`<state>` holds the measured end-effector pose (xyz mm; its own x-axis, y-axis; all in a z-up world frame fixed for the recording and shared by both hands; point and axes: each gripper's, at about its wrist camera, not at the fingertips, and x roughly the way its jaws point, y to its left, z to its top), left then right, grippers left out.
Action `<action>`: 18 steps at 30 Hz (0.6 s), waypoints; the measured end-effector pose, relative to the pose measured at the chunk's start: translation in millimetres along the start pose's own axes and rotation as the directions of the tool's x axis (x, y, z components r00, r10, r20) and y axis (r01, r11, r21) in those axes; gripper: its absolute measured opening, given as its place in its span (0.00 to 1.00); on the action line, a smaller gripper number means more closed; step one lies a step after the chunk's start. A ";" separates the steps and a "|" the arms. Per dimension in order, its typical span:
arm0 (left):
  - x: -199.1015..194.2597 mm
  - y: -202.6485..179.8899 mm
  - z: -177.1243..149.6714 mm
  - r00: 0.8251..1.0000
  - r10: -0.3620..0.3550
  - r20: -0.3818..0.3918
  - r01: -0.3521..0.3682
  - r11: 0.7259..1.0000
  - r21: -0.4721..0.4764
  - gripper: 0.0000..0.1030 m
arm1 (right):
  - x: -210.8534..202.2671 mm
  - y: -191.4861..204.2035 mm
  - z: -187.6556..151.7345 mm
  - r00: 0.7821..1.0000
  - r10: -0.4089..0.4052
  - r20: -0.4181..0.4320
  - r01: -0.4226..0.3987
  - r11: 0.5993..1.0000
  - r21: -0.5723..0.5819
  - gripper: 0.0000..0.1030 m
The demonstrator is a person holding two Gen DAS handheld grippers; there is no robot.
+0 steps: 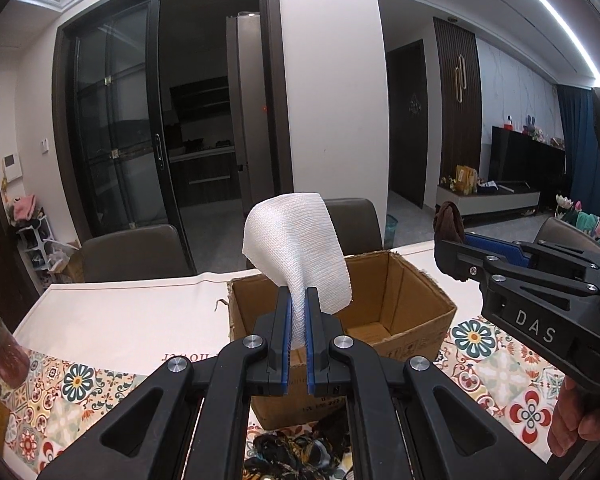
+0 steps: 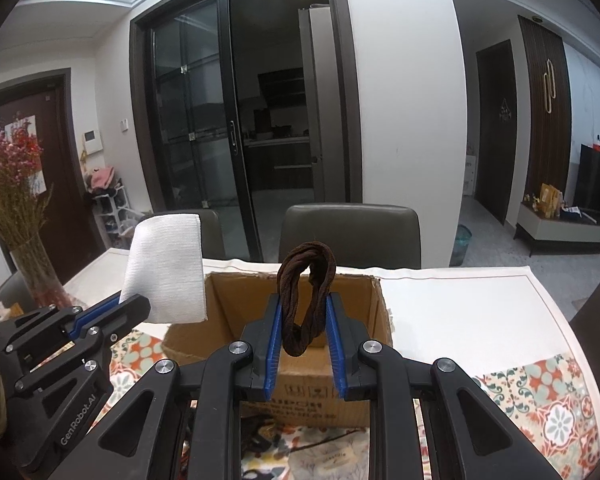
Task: Organize soft objects
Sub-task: 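Carry the hair tie with the right gripper into the cardboard box and release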
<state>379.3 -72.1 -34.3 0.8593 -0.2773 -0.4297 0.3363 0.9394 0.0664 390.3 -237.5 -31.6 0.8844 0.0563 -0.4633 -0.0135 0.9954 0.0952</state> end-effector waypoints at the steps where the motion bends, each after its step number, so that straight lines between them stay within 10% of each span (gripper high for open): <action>1: 6.0 0.0 -0.3 1.000 -0.001 -0.008 0.001 1.000 0.001 0.07 | 4.3 -0.9 -0.1 1.000 -0.002 -0.006 0.002 1.000 -0.001 0.22; 18: 77.1 -1.5 -7.6 0.993 -0.023 -0.115 0.024 1.000 0.011 0.08 | 64.1 -15.2 -9.5 0.991 -0.024 -0.129 0.024 1.000 -0.005 0.22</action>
<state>442.1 -93.3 -74.3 0.8013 -0.2738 -0.5320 0.3613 0.9301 0.0655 442.8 -248.2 -71.1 0.8171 0.0415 -0.5750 0.0054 0.9968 0.0795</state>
